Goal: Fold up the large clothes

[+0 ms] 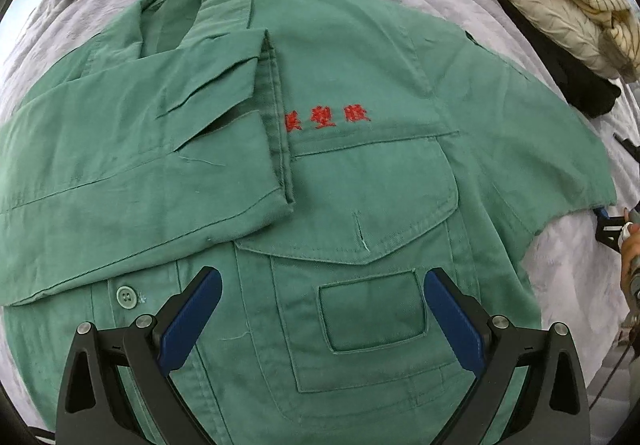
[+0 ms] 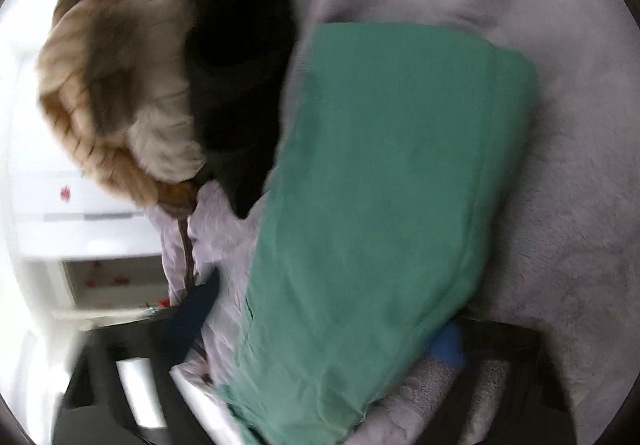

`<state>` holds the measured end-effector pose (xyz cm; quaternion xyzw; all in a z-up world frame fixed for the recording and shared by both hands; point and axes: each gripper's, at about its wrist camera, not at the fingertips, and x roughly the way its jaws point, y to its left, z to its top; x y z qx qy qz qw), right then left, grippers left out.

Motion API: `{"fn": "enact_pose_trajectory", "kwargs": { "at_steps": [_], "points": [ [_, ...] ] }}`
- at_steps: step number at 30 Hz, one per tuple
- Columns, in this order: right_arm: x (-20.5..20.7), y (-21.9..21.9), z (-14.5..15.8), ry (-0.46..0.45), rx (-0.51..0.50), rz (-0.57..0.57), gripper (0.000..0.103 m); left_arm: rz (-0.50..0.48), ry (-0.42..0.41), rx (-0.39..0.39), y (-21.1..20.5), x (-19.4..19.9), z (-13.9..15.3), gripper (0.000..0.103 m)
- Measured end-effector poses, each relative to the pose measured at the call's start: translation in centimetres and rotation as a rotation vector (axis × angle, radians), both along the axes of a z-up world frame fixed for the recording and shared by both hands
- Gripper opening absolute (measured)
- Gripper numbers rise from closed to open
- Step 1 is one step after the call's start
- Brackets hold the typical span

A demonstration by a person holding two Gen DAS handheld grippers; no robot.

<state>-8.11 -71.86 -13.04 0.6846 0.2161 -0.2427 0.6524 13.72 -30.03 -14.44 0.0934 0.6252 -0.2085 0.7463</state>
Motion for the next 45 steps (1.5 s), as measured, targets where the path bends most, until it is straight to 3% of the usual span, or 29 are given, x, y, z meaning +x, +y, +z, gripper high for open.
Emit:
{"fn": "enact_pose_trajectory", "kwargs": {
  "at_steps": [1,4,6,13,17,22,25,29,31,34,37,38,39,41,42,43,44,45],
  "points": [
    [-0.1,0.0,-0.6,-0.017,0.041,-0.008,0.005,0.005,0.003,-0.002,-0.1,0.1,0.0,0.101],
    [-0.1,0.3,-0.3,-0.062,0.018,-0.005,0.004,0.013,0.008,-0.004,4.1,-0.3,0.5,0.101],
    [1.0,0.9,1.4,-0.087,-0.05,0.066,0.004,0.023,0.014,-0.006,6.9,-0.2,1.2,0.101],
    [7.0,6.2,8.3,-0.223,-0.201,0.34,0.004,0.063,-0.007,-0.011,11.0,0.4,1.6,0.101],
    [11.9,12.5,12.1,-0.281,-0.289,0.534,0.004,0.13,0.03,-0.032,14.7,1.1,1.4,0.101],
    [18.3,25.7,15.3,-0.247,-0.494,0.858,0.004,0.175,-0.077,0.005,19.3,1.7,3.2,0.101],
    [21.2,34.8,14.1,-0.165,-0.6,1.042,0.004,0.202,-0.121,0.008,22.4,2.4,4.1,0.101],
    [22.8,43.6,7.8,0.004,-0.61,1.202,0.005,0.235,-0.175,0.019,26.5,3.2,4.7,0.101],
    [23.5,45.2,3.5,0.131,-0.569,1.206,0.006,0.253,-0.182,0.035,28.0,3.6,4.1,0.101],
    [22.4,44.0,0.0,0.205,-0.421,1.133,0.014,0.284,-0.164,0.041,30.0,4.0,3.0,0.101],
    [19.8,41.7,0.0,0.14,-0.285,1.013,0.041,0.306,-0.153,0.019,31.0,4.1,2.3,0.101],
    [18.8,40.9,0.5,0.127,-0.277,0.947,0.057,0.307,-0.156,0.011,30.9,4.1,2.2,0.101],
    [18.1,40.0,1.1,0.113,-0.286,0.877,0.059,0.305,-0.159,0.007,31.2,3.8,2.3,0.101],
    [18.1,38.5,1.7,0.115,-0.295,0.792,0.059,0.295,-0.165,-0.004,31.7,3.5,2.5,0.101],
    [18.5,37.9,2.0,0.121,-0.302,0.76,0.052,0.292,-0.166,-0.006,31.6,3.5,2.5,0.101],
    [19.0,37.6,2.4,0.136,-0.32,0.742,0.038,0.293,-0.166,-0.011,31.9,3.2,2.7,0.101],
    [19.6,37.7,2.7,0.154,-0.345,0.745,0.01,0.293,-0.167,-0.015,32.6,3.0,3.0,0.101],
    [20.4,38.4,3.4,0.155,-0.398,0.759,0.01,0.296,-0.17,-0.018,32.8,3.0,3.1,0.101]
  ]
}}
